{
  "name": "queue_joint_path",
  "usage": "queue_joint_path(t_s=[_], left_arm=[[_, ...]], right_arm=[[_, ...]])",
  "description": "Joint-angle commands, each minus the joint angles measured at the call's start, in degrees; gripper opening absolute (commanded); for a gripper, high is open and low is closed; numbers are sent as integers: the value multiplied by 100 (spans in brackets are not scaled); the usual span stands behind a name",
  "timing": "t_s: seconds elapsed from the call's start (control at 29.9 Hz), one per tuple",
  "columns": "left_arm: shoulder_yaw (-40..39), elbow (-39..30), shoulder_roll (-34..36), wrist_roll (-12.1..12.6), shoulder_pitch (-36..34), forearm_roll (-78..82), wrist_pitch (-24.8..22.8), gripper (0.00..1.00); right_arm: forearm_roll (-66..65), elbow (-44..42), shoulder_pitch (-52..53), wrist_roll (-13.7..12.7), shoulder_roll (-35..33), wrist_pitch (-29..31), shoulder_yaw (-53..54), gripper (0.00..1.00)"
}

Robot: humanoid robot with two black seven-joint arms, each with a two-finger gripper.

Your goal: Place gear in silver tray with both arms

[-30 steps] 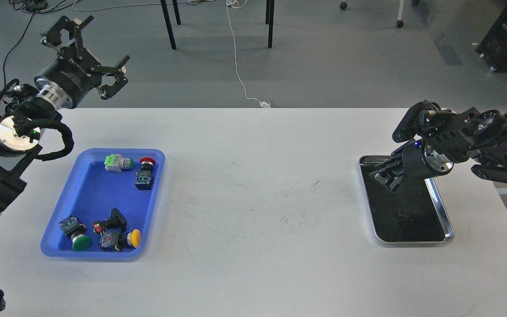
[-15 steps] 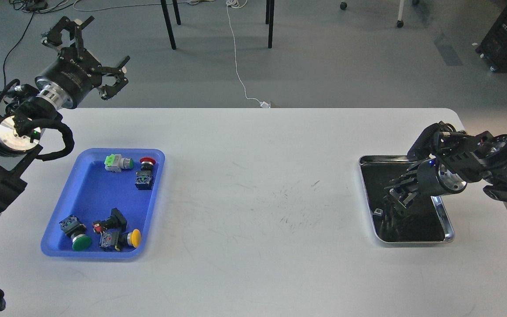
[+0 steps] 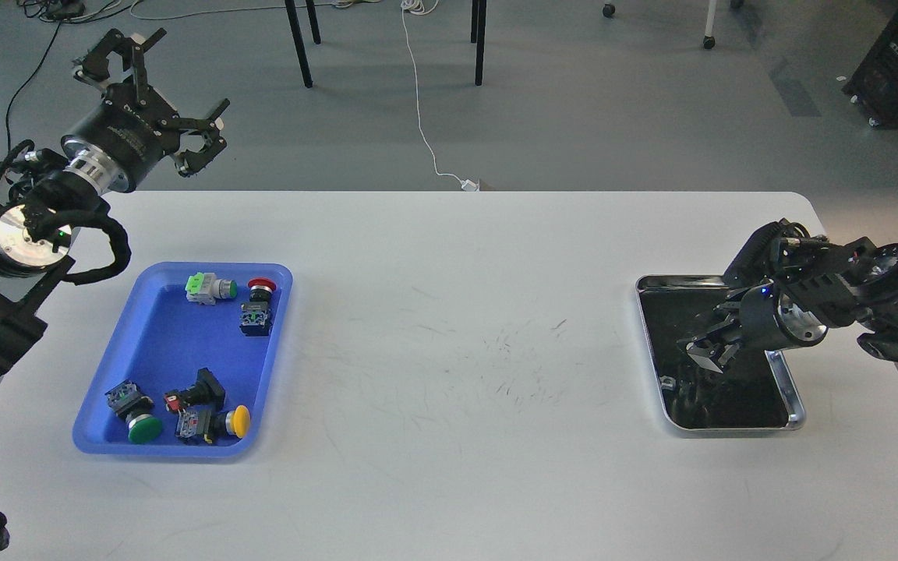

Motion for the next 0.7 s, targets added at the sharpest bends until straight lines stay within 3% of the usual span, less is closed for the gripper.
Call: queue_joint_path(t_s=[0.0,0.1,0.2,0.23,0.5,0.67], left_arm=[[-9,0,0,1,-8,0,8,98],[-9,0,17,18,-26,0,35,98],[0,0,35,36,-87,9,52,98],[0,0,17,36,-96,26,52,98],[-35,9,-88,-26,-149,536,0,98],[-18,44,-238,-17,-254,553,-9,98]], right_arm=[[14,-1,87,15,-89,-18,59,59],[67,-27,184,15,-273,-27,707,72],[119,-62,150,-3,-703,-10,1988,94],[189,-71,89,-3,-887,8,2472,96],[1567,-89,-667,-3,-1373,52,5418,98],[2421,-115,-800,-3,-1294,0,6456,98]])
